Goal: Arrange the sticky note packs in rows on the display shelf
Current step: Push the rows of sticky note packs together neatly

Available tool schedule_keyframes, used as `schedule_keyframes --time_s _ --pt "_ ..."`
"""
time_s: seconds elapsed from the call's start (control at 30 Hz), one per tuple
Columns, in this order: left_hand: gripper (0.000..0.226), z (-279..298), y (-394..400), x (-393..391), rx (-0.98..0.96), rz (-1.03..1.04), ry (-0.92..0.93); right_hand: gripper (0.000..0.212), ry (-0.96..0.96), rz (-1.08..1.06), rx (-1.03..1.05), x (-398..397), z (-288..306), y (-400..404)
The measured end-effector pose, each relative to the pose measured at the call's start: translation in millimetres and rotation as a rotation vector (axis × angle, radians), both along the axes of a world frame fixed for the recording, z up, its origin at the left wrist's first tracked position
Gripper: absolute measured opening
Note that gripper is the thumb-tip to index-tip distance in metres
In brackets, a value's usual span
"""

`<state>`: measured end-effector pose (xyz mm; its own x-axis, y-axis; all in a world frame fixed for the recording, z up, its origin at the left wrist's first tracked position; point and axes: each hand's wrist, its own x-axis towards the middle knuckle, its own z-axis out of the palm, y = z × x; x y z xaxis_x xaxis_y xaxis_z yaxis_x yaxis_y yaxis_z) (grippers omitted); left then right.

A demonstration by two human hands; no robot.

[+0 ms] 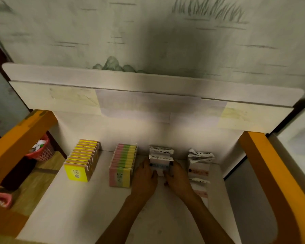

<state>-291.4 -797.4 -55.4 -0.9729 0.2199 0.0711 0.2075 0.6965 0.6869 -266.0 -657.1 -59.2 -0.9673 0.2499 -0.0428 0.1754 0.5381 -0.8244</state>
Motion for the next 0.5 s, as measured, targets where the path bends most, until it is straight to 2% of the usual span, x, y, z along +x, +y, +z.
schedule_keyframes --time_s 0.17,0.27,0.4,0.5 --pt "0.047 6 -4 15 -0.05 0.096 0.041 0.056 0.056 0.025 0.04 16 9 -1" --pt "0.049 14 -4 26 -0.087 0.115 0.08 0.059 0.028 -0.016 -0.005 29 16 4" --pt "0.047 20 -1 36 -0.162 0.108 0.143 0.058 -0.031 -0.049 0.042 42 13 18" --pt "0.045 24 5 43 -0.22 0.069 0.124 0.052 -0.022 -0.05 0.096 53 19 27"
